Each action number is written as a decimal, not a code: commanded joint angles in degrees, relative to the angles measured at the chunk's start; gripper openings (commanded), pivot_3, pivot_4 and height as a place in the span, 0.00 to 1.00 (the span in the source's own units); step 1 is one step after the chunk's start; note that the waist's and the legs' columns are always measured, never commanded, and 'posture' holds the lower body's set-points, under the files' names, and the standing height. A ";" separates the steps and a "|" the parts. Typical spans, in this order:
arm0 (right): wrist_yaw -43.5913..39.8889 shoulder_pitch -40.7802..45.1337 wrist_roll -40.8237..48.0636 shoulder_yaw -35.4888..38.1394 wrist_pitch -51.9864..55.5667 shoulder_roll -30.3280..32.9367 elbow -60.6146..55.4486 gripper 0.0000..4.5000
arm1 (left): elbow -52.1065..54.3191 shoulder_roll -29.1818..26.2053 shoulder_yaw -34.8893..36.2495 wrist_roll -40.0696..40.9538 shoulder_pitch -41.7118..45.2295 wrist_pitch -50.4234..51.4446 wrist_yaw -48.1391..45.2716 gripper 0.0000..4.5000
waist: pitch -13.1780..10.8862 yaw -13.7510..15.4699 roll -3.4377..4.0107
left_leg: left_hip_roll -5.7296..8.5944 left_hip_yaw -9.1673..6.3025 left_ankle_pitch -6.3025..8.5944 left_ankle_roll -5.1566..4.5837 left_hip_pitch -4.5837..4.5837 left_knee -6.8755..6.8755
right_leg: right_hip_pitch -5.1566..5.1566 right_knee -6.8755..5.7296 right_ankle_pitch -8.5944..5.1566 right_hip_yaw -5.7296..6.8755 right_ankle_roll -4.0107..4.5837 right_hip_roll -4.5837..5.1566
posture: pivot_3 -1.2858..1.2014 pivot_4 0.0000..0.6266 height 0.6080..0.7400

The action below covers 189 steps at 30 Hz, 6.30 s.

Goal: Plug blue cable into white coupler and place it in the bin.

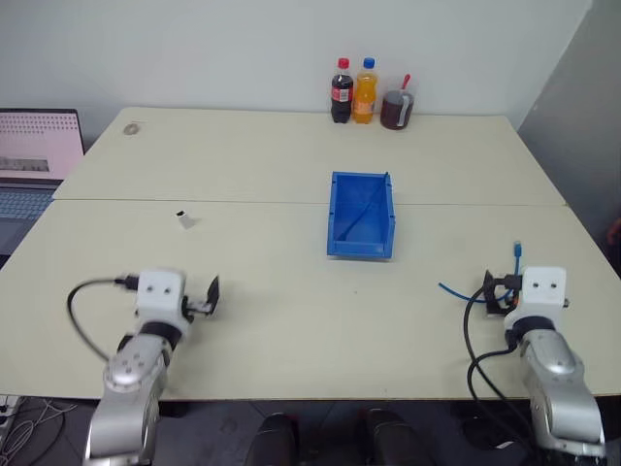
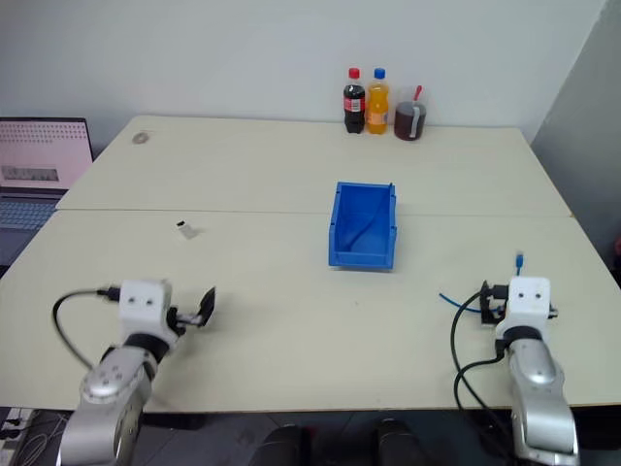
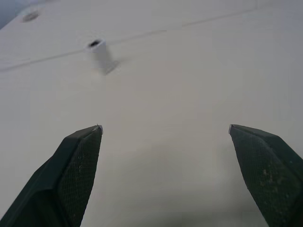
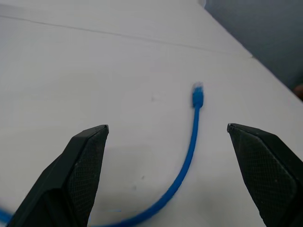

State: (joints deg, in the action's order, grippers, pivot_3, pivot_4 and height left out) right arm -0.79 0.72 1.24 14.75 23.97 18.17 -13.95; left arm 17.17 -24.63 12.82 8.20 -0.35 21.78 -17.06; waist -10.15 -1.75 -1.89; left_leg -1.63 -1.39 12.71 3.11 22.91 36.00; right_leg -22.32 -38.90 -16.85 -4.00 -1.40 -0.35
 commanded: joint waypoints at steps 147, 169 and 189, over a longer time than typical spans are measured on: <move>-50.72 14.46 27.94 -21.18 23.77 17.56 -18.26 0.89 | -35.98 -17.91 -23.56 1.13 17.21 -30.53 -59.74 0.09 | -0.56 -0.57 0.38 | -0.91 0.14 0.12 0.02 -0.12 0.09 | -0.08 -0.17 0.27 0.19 0.22 -0.94 | 0.52 0.24 1.00; -30.53 13.57 74.76 -7.32 49.75 11.39 -15.74 0.89 | -6.03 -7.57 0.87 69.20 21.53 70.72 -27.35 0.05 | -0.60 -1.23 0.22 | -0.93 -0.08 0.12 0.02 0.04 0.13 | -0.05 -0.10 0.26 0.30 0.15 -0.93 | 0.52 0.24 1.00; -12.33 19.65 102.65 -16.62 42.58 13.45 -8.64 0.80 | -2.13 -22.26 -11.92 104.80 11.96 51.60 -6.44 0.05 | -0.61 -1.41 0.23 | -0.87 0.04 0.12 0.02 0.05 0.11 | -0.07 -0.02 0.24 -0.02 0.12 -0.62 | 0.52 0.24 1.00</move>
State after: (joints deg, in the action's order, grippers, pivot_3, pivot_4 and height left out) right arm -13.55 19.19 101.86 -1.69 68.45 31.47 -21.90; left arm 13.11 -46.00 1.51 111.68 11.88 74.07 -21.62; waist -10.75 -3.16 -1.67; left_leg -2.49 -1.37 12.83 3.13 22.96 36.10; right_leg -22.40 -38.92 -16.62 -4.01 -1.28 -1.00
